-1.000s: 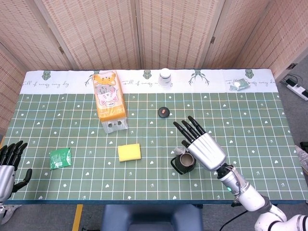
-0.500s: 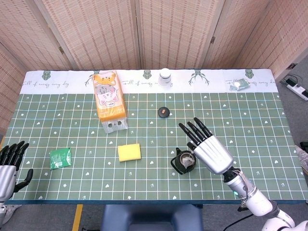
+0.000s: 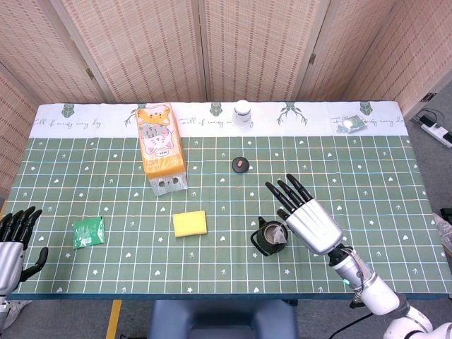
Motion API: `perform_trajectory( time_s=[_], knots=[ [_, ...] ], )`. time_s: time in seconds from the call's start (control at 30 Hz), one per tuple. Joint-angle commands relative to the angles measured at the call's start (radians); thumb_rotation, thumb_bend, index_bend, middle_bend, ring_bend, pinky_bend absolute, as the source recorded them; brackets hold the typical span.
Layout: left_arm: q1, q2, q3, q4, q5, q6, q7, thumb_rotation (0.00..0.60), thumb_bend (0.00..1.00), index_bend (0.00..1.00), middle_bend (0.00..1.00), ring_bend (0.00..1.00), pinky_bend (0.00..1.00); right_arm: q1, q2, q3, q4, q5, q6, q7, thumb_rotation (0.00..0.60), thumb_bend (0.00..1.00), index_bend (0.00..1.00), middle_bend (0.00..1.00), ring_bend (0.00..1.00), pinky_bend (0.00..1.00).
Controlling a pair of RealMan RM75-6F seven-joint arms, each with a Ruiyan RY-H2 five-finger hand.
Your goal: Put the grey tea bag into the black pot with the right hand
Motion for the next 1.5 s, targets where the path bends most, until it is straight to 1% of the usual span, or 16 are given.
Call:
perform_trajectory(
  time_s=[0.03,0.2,0.37,0.63,0.97,1.1,1.13,1.17,1.23,1.3,1.37,1.43,1.5],
  knots=[
    [0.001,0.001,0.0,-0.001,0.002,0.003,-0.001,0.6,0.44,0.0,0.0,0.0,0.0,0.001,-0.002,0.0,-0.001,-0.002,-0.005,-0.002,0.6,0.43,0.63,0.07,0.09,0.0],
    [0.002,0.001,0.002,-0.002,0.007,0.007,-0.001,0.6,0.44,0.0,0.0,0.0,0.0,0.0,-0.02,-0.009,0.018,-0.001,-0.022,-0.005,0.6,0.43,0.63,0.07,0.1,0.0],
    [0.002,0.0,0.001,-0.001,0.004,0.003,0.002,0.6,0.44,0.0,0.0,0.0,0.0,-0.011,-0.031,-0.024,0.05,-0.004,-0.024,0.022,0.6,0.43,0.63,0.07,0.1,0.0],
    [-0.003,-0.008,0.003,0.004,-0.004,-0.012,0.021,0.6,0.44,0.0,0.0,0.0,0.0,-0.052,-0.052,-0.078,0.142,-0.022,-0.01,0.098,0.6,0.43,0.63,0.07,0.1,0.0],
    [-0.01,-0.017,0.001,0.011,-0.018,-0.03,0.034,0.6,0.44,0.0,0.0,0.0,0.0,-0.094,-0.071,-0.1,0.247,-0.026,0.036,0.228,0.6,0.43,0.63,0.07,0.1,0.0],
    [-0.011,-0.019,0.001,0.012,-0.02,-0.033,0.033,0.6,0.44,0.0,0.0,0.0,0.0,-0.117,-0.086,-0.117,0.291,-0.034,0.056,0.275,0.6,0.43,0.63,0.07,0.1,0.0],
    [-0.012,-0.019,0.001,0.012,-0.02,-0.034,0.035,0.6,0.44,0.0,0.0,0.0,0.0,-0.123,-0.093,-0.124,0.305,-0.035,0.056,0.289,0.6,0.43,0.61,0.06,0.1,0.0],
    [-0.012,-0.02,0.001,0.013,-0.02,-0.035,0.036,0.6,0.44,0.0,0.0,0.0,0.0,-0.128,-0.099,-0.131,0.318,-0.034,0.053,0.303,0.6,0.43,0.54,0.05,0.09,0.0],
    [-0.013,-0.022,0.002,0.014,-0.021,-0.037,0.037,0.6,0.44,0.0,0.0,0.0,0.0,-0.138,-0.111,-0.144,0.342,-0.015,0.033,0.315,0.6,0.43,0.37,0.02,0.07,0.0],
    [-0.014,-0.023,0.001,0.015,-0.023,-0.039,0.038,0.6,0.44,0.0,0.0,0.0,0.0,-0.145,-0.117,-0.148,0.348,0.006,0.015,0.302,0.6,0.43,0.18,0.0,0.04,0.0],
    [-0.014,-0.023,0.001,0.015,-0.024,-0.04,0.039,0.6,0.44,0.0,0.0,0.0,0.0,-0.15,-0.121,-0.147,0.341,0.033,-0.004,0.281,0.6,0.43,0.06,0.0,0.01,0.0],
    [-0.014,-0.023,0.001,0.016,-0.024,-0.039,0.037,0.6,0.44,0.0,0.0,0.0,0.0,-0.153,-0.119,-0.144,0.329,0.051,-0.016,0.27,0.6,0.43,0.01,0.0,0.0,0.0],
    [-0.014,-0.023,0.001,0.016,-0.023,-0.038,0.037,0.6,0.44,0.0,0.0,0.0,0.0,-0.158,-0.11,-0.14,0.313,0.063,-0.014,0.261,0.6,0.43,0.0,0.0,0.0,0.0]
  ],
)
